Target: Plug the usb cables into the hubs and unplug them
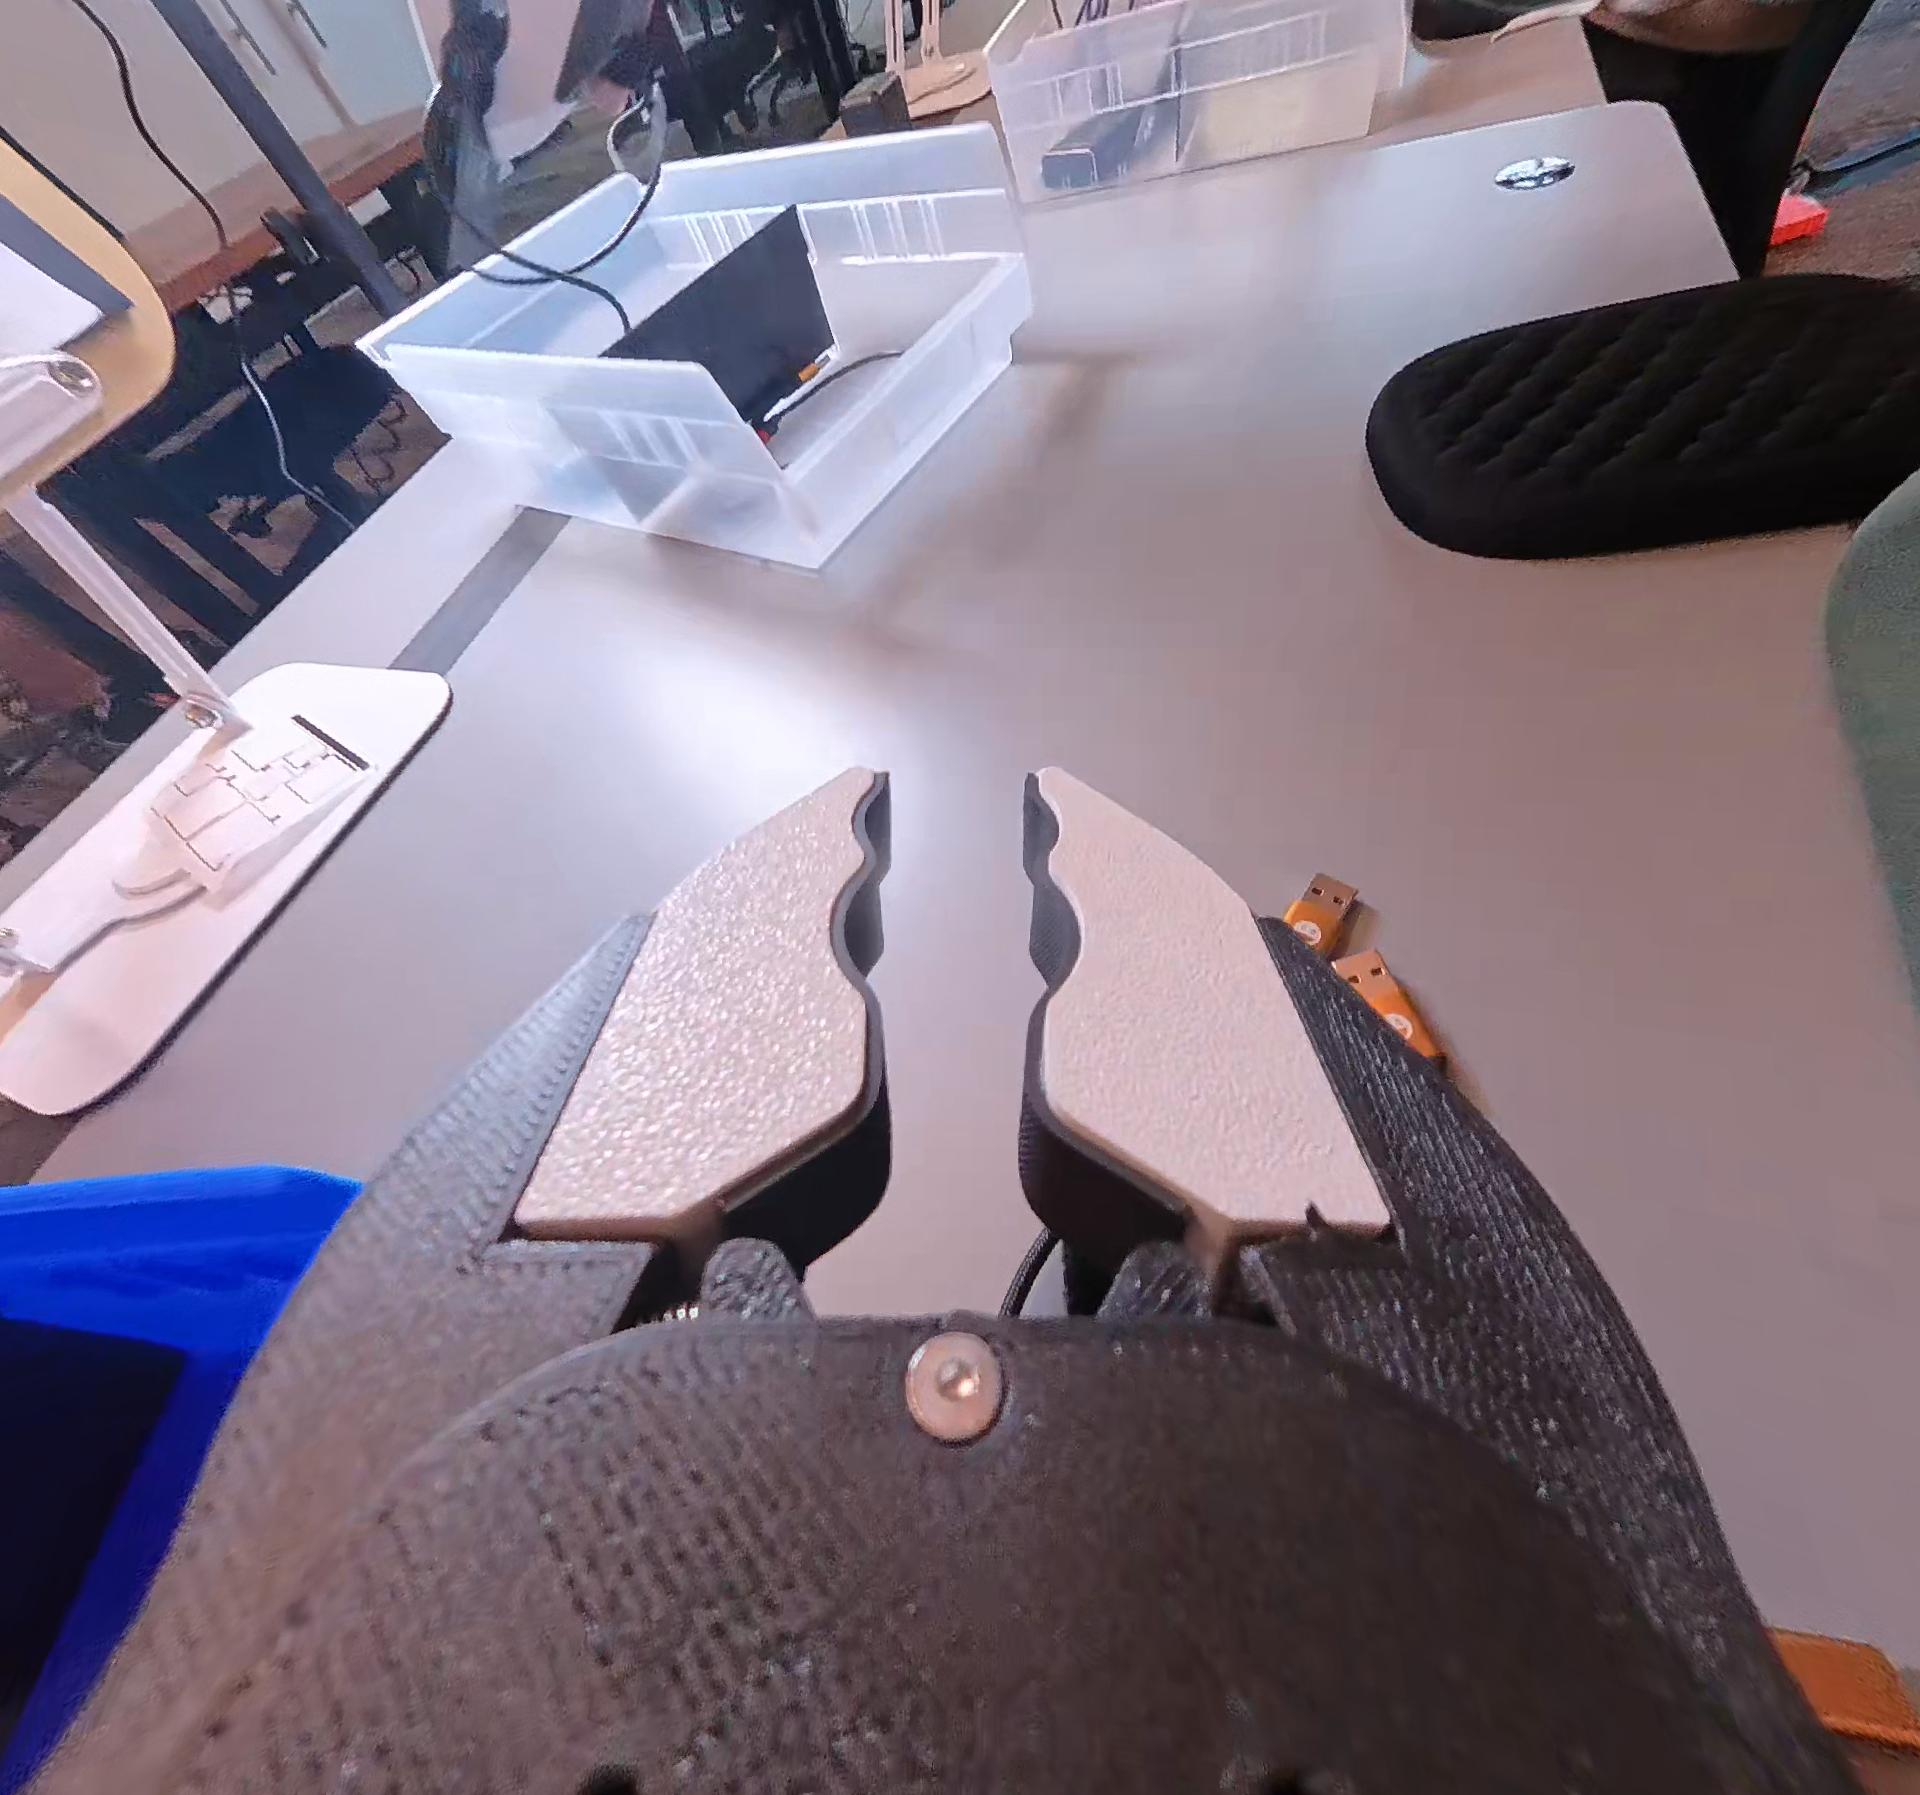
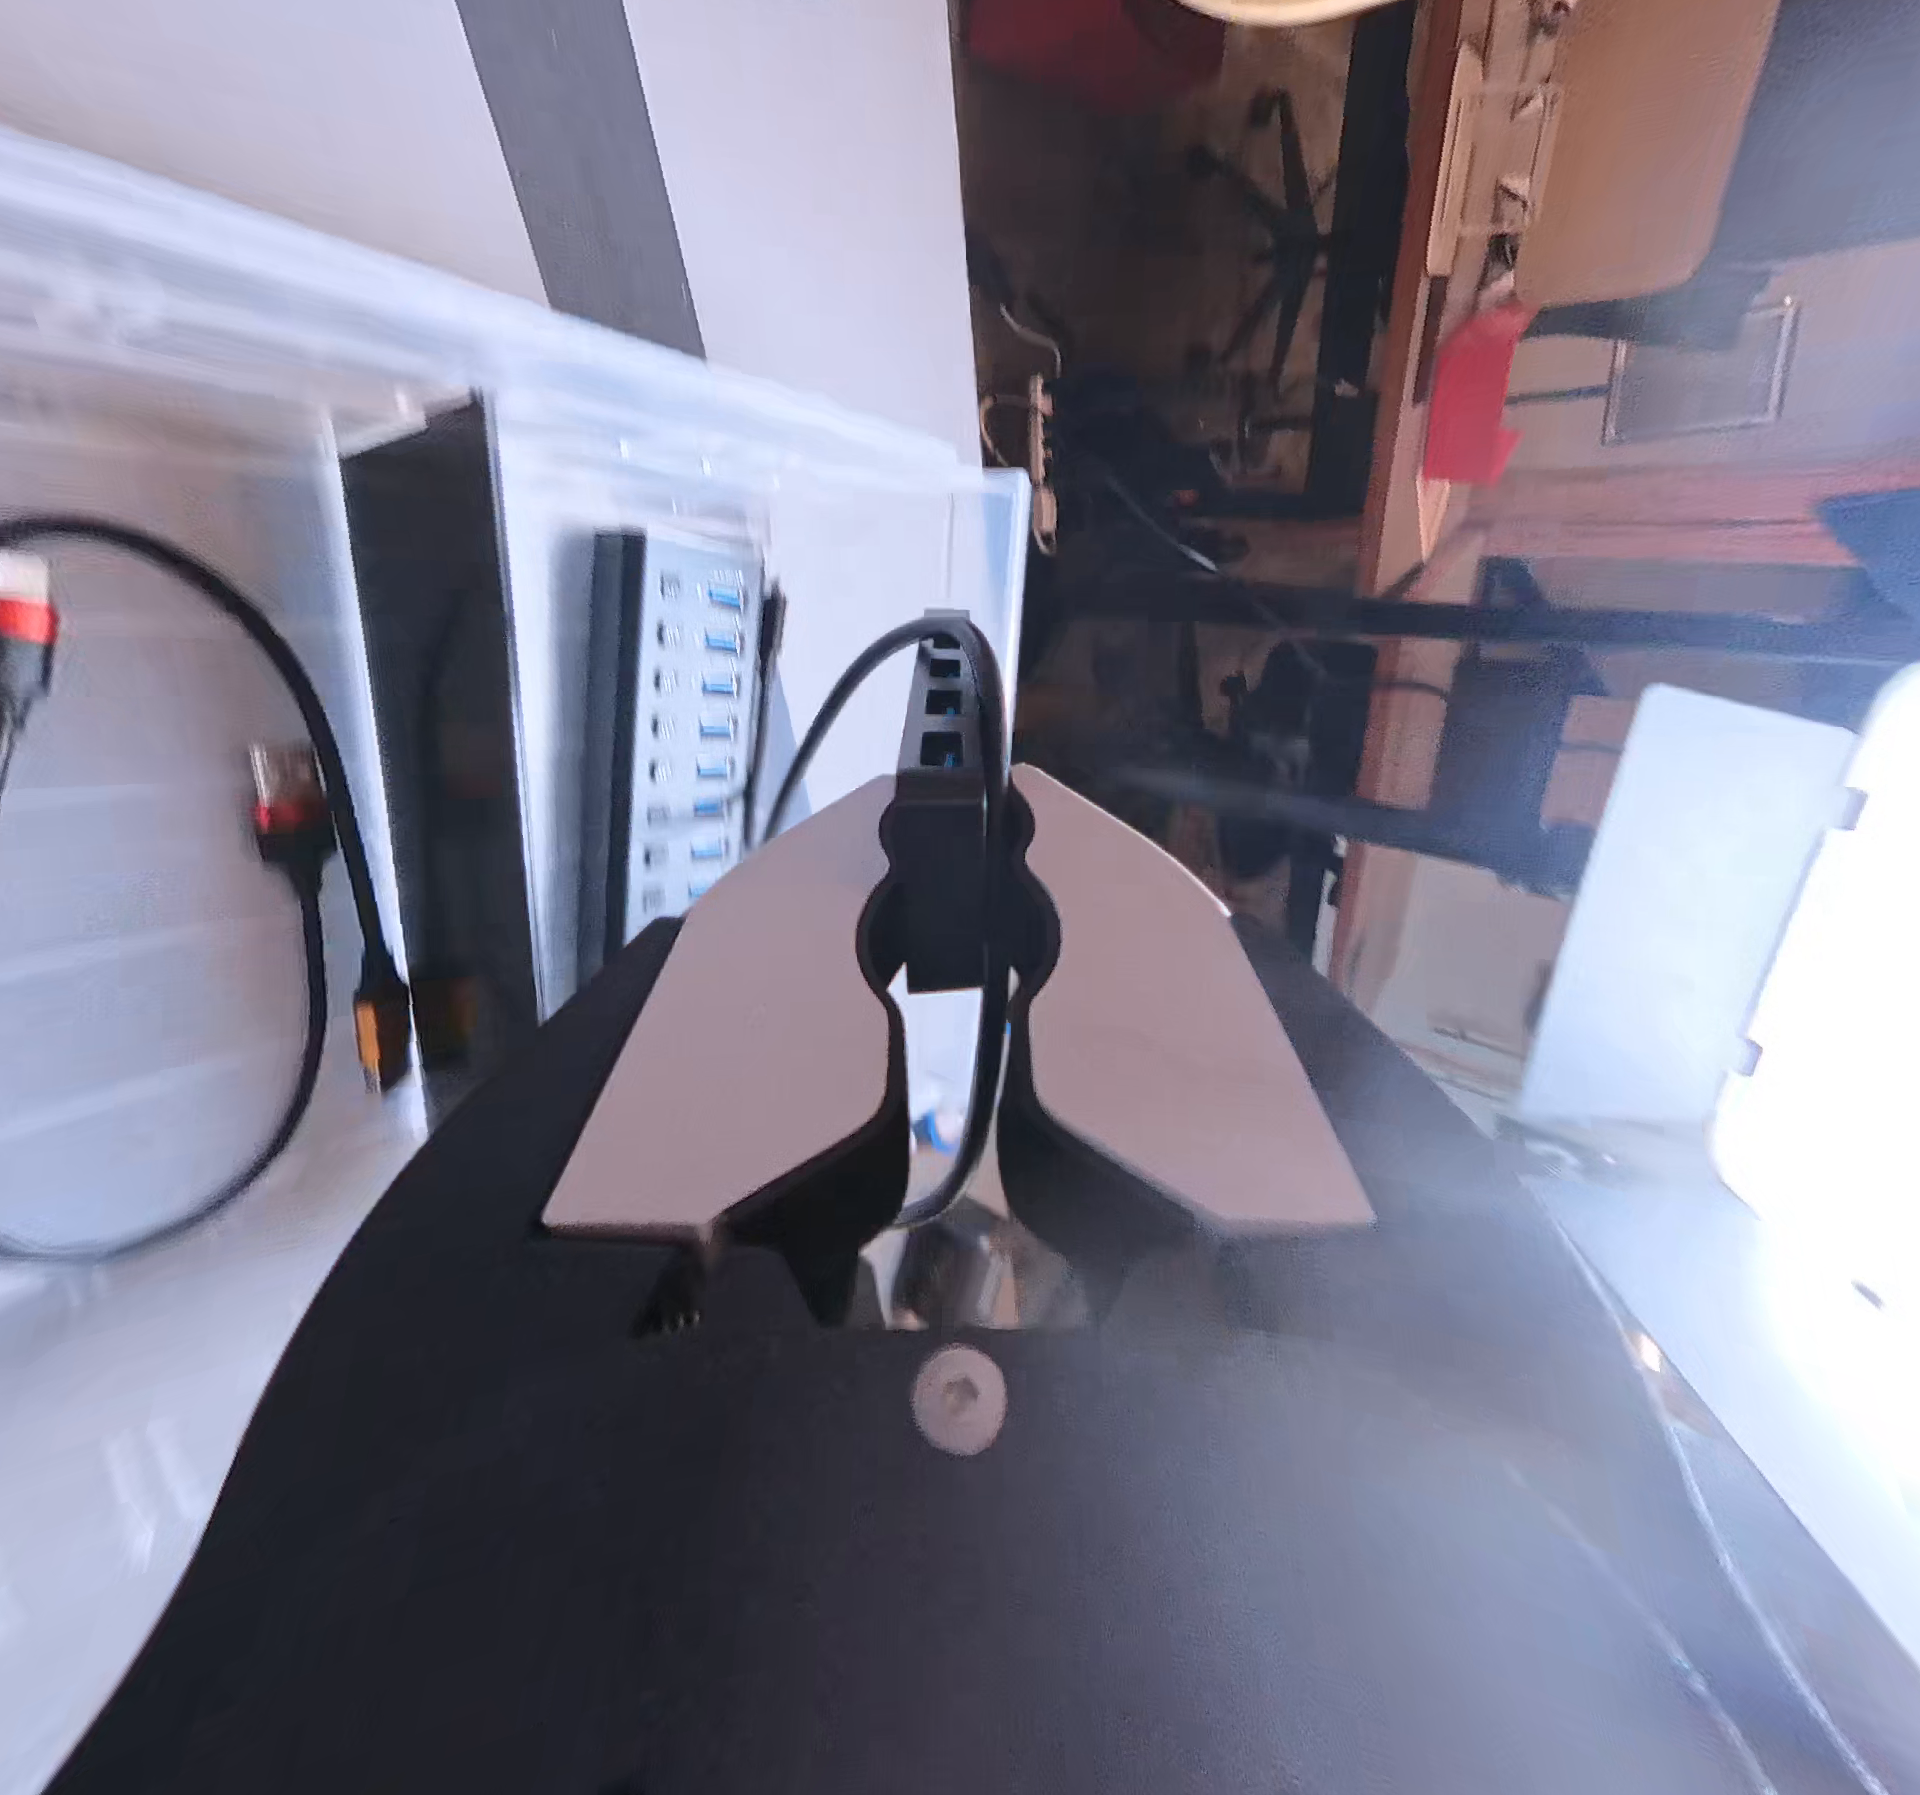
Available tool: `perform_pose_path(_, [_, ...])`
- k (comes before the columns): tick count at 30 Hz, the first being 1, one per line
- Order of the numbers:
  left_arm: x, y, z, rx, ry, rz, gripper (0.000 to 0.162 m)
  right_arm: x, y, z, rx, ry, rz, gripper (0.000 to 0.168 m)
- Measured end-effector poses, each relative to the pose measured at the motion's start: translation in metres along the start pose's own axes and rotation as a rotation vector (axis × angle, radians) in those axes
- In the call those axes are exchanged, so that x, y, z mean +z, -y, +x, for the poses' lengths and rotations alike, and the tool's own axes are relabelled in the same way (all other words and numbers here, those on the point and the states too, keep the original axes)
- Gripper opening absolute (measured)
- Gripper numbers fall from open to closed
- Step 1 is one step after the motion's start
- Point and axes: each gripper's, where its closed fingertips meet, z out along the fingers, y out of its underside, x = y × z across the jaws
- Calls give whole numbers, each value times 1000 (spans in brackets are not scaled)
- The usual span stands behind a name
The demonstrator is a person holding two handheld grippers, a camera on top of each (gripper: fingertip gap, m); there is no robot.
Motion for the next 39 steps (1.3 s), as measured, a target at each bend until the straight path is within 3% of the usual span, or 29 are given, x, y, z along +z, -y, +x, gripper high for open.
perform_pose_path(2, [2,-5,1,-12,-8,-10,24,26,6,-10,60,27,45,15])
perform_pose_path(5, [5,-9,2,-25,-19,-19,23,59,-11,-43,136,155,-20,15])
perform_pose_path(8, [6,-12,0,-28,-19,-26,24,66,-26,-66,209,274,-102,26])
perform_pose_path(10, [6,-16,-3,-48,-13,-34,24,55,-25,-67,296,331,-90,32])
perform_pose_path(12, [6,-19,-6,-68,-11,-37,25,35,-17,-58,372,363,-21,54])
perform_pose_path(14, [7,-19,-7,-80,-17,-35,25,14,-7,-46,437,364,48,63])
perform_pose_path(18, [8,-19,-4,-67,-20,-43,25,-25,10,-40,443,341,128,65])
perform_pose_path(21, [8,-19,1,-47,-30,-65,26,-59,46,-58,416,357,245,63])
perform_pose_path(24, [5,-25,3,-20,-45,-122,26,-103,102,-108,373,454,401,56])
perform_pose_path(27, [0,-35,6,-3,-72,-191,26,-144,153,-193,326,629,500,51])
perform_pose_path(32, [-10,-50,12,24,-140,-291,25,-191,212,-326,268,893,536,52])
perform_pose_path(39, [-20,-48,-9,7,-67,-263,21,-191,259,-381,142,910,453,62])
